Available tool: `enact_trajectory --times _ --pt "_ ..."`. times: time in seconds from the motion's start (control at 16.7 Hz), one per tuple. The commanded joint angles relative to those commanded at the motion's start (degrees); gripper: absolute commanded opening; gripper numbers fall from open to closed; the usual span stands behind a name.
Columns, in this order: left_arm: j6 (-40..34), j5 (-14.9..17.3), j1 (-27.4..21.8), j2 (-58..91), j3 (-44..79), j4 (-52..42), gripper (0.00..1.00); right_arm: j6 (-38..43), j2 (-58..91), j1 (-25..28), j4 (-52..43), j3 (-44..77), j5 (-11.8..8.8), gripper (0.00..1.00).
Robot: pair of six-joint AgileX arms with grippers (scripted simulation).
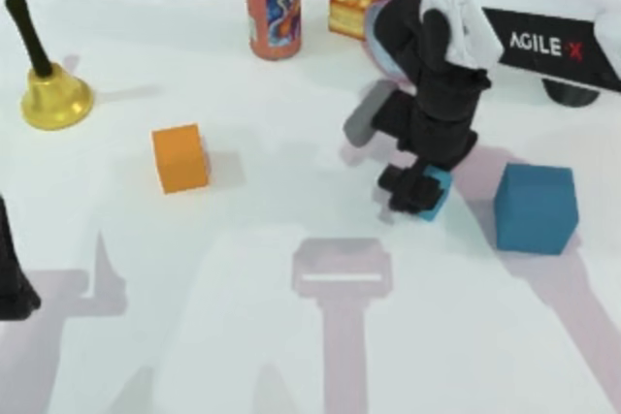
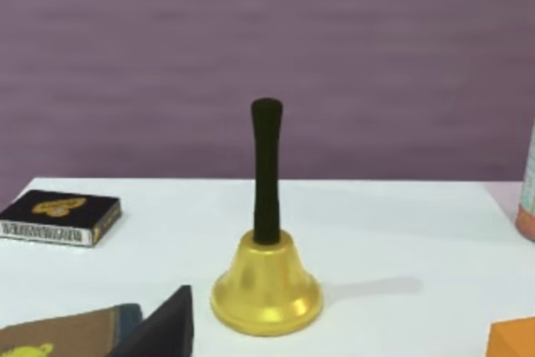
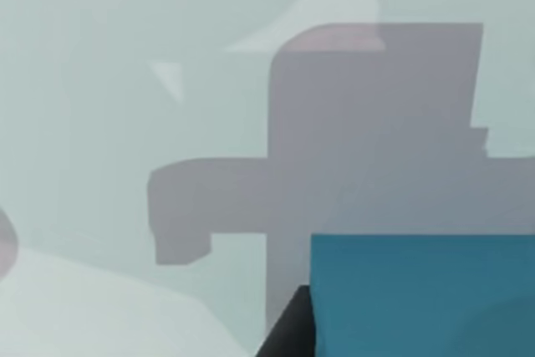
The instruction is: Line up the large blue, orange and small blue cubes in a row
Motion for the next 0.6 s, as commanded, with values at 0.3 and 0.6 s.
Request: enact_trajectory --times 0.3,0.6 --pt "0.0 0.0 0.0 0.0 0.0 0.0 1.00 0.5 -3.0 0.2 -5.1 3.7 -0.7 0.00" --pt "0.0 0.0 0.0 0.0 0.0 0.0 1.00 0.5 -5.3 0.5 -14.1 10.0 -0.8 0.00"
